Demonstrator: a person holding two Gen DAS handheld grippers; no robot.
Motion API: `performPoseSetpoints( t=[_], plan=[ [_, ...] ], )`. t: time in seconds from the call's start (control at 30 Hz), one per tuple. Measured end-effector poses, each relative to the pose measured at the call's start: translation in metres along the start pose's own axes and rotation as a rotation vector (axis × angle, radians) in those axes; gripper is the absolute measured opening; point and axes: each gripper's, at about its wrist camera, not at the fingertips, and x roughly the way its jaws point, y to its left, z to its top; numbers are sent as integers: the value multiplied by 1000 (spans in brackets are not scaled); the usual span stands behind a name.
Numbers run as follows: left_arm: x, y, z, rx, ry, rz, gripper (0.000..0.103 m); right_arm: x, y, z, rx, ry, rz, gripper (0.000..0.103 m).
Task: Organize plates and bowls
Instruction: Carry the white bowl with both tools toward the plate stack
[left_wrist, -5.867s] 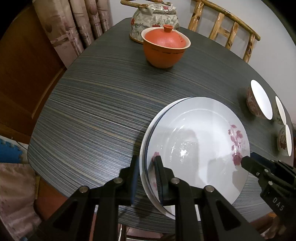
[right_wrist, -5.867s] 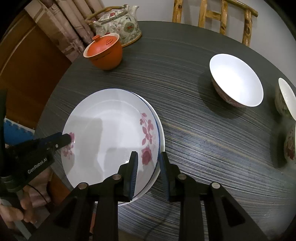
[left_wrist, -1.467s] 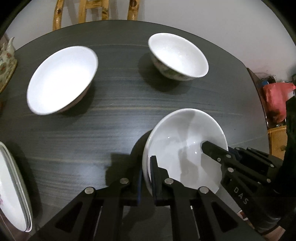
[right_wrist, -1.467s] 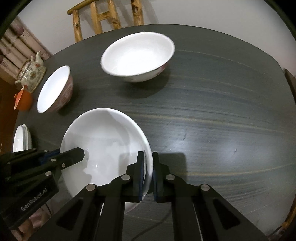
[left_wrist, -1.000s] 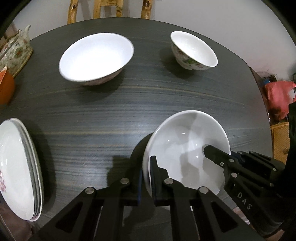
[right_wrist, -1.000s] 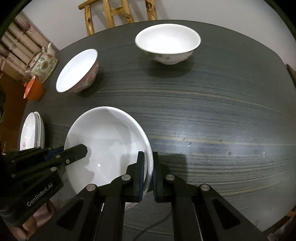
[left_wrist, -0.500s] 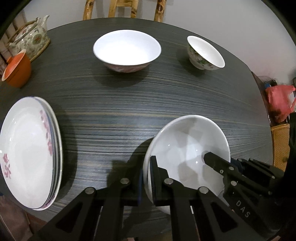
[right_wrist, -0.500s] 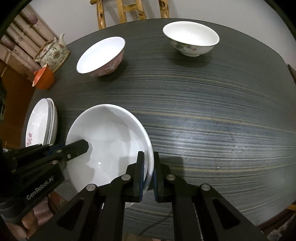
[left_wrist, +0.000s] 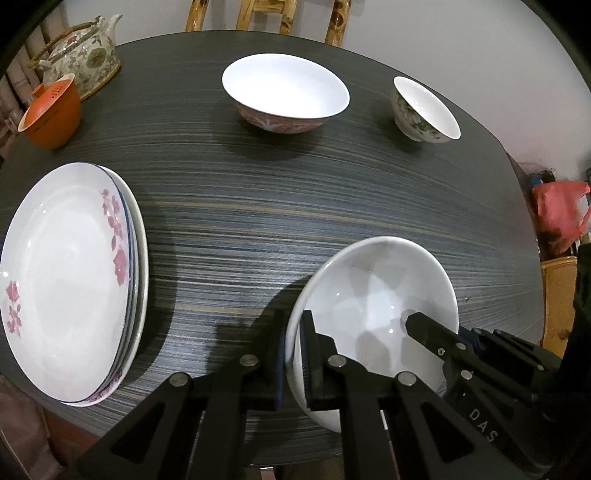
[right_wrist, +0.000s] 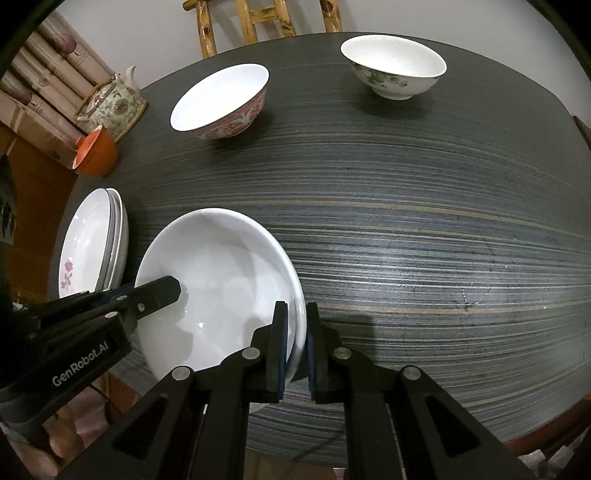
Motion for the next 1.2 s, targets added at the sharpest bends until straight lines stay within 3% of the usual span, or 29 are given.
performPoseSetpoints(
  t=[1.2],
  plan=[
    [-3, 6, -2, 16, -43, 45, 10, 1, 13, -7, 39, -4, 14, 12]
  ],
)
